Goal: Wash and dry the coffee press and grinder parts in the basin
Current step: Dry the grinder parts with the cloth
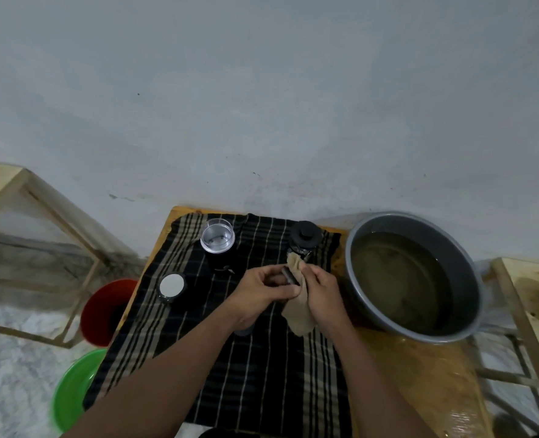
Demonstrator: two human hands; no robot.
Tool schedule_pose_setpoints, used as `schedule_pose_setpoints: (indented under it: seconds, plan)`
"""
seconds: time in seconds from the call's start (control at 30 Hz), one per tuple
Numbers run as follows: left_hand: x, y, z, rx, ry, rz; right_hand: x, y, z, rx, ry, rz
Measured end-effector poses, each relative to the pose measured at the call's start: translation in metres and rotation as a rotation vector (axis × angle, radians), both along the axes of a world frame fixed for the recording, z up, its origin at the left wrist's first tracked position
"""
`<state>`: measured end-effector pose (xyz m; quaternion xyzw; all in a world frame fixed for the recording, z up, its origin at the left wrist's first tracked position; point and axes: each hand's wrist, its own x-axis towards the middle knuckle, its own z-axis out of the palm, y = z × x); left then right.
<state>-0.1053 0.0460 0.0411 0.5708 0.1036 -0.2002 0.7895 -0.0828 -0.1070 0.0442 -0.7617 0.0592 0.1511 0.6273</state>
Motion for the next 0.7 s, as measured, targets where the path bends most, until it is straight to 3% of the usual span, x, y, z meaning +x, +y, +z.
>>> schedule_pose_setpoints:
  seconds: [0.13,0.27,0.5,0.7]
  plan:
    - [-0.009,-0.005,-0.005,-0.186,0.11,0.061,-0.01,0.011,0.0,-0.041,-0.109,-0.004]
    - [-0.006,0.003,-0.001,-0.183,0.109,-0.086,-0.008,0.012,0.001,-0.106,-0.174,0.09]
    - [-0.002,0.012,0.008,-0.036,0.07,-0.056,0.003,0.01,0.009,-0.134,-0.17,0.103]
    - [-0.004,0.015,0.013,-0.113,0.134,-0.094,-0.003,0.023,0.024,0.02,-0.191,0.131]
